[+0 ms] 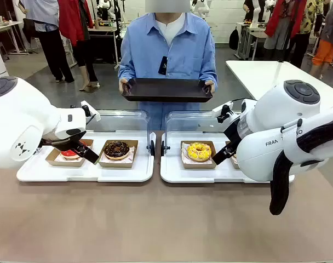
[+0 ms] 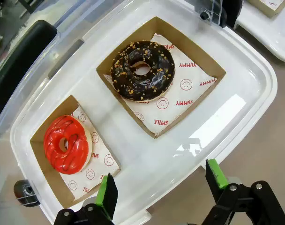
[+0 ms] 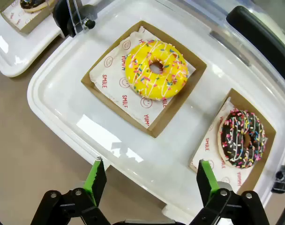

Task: Provide the desired donut to the person.
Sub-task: Pick up and lift the Paper togo box containing the Donut pointed at by the person.

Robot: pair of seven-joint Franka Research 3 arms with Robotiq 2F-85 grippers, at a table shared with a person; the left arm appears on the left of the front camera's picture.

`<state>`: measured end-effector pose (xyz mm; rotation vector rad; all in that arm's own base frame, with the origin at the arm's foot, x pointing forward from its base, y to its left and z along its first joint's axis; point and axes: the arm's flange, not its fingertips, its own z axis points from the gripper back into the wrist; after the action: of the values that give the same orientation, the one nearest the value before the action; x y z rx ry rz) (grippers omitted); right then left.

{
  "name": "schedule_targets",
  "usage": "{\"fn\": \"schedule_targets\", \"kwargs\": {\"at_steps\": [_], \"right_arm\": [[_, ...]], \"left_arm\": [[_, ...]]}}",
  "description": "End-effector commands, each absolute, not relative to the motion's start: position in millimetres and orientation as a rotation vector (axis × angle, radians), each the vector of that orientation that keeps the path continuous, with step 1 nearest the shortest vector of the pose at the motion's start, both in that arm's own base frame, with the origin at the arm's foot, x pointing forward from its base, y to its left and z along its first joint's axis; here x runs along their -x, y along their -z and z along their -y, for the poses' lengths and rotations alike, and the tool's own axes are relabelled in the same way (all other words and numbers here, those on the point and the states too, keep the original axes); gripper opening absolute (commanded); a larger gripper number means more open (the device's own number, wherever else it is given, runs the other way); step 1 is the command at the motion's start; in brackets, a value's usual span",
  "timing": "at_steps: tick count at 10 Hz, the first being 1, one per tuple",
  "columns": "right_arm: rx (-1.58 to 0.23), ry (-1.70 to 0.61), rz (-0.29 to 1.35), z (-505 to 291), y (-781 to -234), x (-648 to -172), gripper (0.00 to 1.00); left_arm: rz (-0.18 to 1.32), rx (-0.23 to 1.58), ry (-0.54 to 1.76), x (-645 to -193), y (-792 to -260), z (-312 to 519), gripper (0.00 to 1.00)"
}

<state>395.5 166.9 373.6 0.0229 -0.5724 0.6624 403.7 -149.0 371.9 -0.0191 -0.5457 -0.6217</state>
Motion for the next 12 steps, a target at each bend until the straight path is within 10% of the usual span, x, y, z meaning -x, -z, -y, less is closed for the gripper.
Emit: {"fn": "schedule_targets", "kwargs": {"at_steps": [1,12], "right_arm": [[-0.023,-0.662,0.572,-166.9,-373.6,-395.5,1.0],[-0.023,-0.662,0.572,-166.9,-373.6,-395.5,1.0]], "left_arm": [[0.546,0.019,0.622,-403.6,-371.8,149.0,1.0],[0.546,0.019,0.622,-403.6,-371.8,149.0,1.0]]}}
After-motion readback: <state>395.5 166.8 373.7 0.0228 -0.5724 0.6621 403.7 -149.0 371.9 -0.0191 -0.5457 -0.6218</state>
